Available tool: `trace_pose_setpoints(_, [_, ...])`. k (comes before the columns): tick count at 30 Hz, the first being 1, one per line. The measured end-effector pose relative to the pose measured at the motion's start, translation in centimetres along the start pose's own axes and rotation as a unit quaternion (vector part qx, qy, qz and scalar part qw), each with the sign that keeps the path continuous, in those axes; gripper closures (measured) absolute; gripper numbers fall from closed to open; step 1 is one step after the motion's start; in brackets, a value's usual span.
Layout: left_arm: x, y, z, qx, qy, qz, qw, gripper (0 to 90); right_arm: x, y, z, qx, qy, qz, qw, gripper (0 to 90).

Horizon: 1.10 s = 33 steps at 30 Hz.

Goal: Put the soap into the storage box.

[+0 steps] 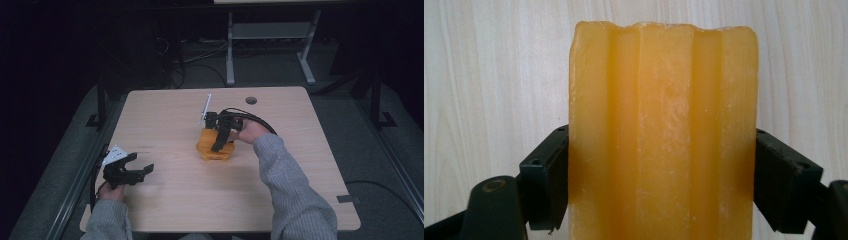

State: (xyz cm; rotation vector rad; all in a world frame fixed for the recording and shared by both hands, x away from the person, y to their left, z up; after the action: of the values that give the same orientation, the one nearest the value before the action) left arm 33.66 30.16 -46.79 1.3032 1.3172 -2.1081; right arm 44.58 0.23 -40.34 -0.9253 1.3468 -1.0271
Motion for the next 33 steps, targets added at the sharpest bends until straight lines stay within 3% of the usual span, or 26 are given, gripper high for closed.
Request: trace_pose_setpoints(33, [0.0, 0.0, -0.1, 0.0, -0.001, 0.005, 1.0, 13.8, -0.2, 1.7, 0.1, 0.003, -0.009, -0.014, 0.9999, 21.1])
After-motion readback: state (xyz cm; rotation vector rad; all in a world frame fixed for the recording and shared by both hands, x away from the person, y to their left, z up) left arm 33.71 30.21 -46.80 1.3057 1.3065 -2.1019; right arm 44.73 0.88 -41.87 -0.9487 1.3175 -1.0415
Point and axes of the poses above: each handheld gripper's, and its own axes: y roughly forward along the jaws, x roughly out of its underside, z roughly to its right, the point moved 4 cm from there along y, roughly forward along the jaws, and after that the axes turned 5 degrees about -y, right-handed, at the moved point
